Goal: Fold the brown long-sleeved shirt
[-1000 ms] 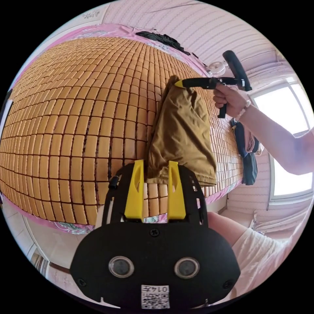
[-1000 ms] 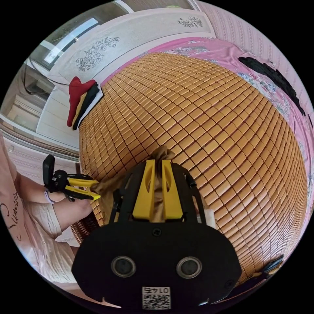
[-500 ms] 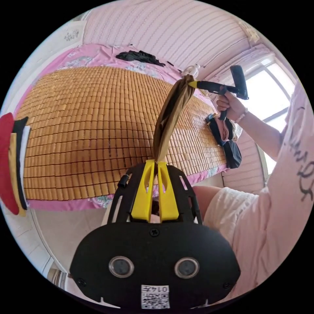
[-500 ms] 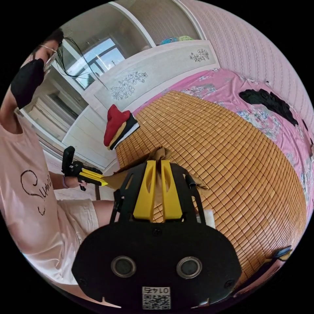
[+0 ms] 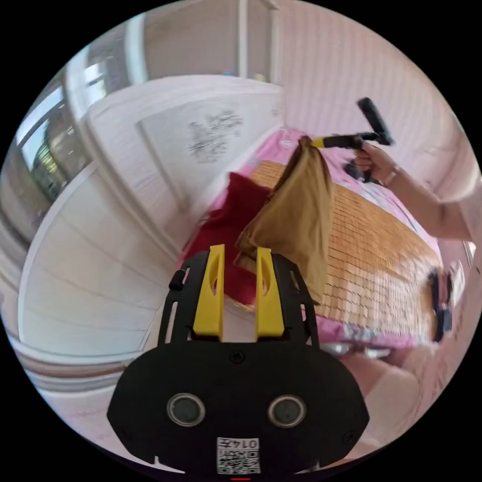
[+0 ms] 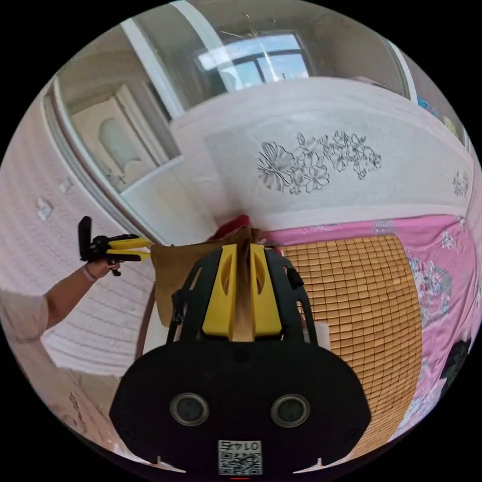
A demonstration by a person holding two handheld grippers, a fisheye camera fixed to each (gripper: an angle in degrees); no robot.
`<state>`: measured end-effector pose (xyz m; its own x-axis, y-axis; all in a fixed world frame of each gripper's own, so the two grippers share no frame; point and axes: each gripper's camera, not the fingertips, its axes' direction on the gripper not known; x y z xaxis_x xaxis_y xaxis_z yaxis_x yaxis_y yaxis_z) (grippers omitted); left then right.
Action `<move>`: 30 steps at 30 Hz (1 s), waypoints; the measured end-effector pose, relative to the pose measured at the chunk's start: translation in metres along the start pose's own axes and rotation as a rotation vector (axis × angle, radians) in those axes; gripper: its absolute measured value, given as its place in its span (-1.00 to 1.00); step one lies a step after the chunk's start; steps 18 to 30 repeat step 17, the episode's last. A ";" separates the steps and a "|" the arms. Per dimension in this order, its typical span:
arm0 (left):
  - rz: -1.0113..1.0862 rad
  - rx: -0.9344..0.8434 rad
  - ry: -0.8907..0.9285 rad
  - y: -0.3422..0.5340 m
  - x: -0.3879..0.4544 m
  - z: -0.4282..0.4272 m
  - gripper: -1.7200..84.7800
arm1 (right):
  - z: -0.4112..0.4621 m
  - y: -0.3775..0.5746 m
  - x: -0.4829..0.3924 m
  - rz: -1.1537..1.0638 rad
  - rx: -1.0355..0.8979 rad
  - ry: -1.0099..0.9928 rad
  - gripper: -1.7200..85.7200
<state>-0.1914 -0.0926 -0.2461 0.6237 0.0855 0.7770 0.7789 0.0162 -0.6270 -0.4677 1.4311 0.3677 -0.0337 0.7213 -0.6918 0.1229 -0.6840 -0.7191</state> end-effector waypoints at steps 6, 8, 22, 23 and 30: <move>-0.311 0.015 0.092 0.045 -0.050 0.066 -0.80 | 0.057 0.030 -0.018 -0.049 -0.064 0.041 -0.92; -0.180 0.067 0.083 0.055 -0.016 0.051 -0.82 | 0.029 0.088 -0.028 -0.069 -0.009 0.110 -0.93; 0.131 0.035 0.425 0.068 0.206 0.045 -0.96 | -0.085 0.382 -0.077 0.375 -0.175 0.309 -0.96; 0.131 0.035 0.425 0.068 0.206 0.045 -0.96 | -0.085 0.382 -0.077 0.375 -0.175 0.309 -0.96; 0.131 0.035 0.425 0.068 0.206 0.045 -0.96 | -0.085 0.382 -0.077 0.375 -0.175 0.309 -0.96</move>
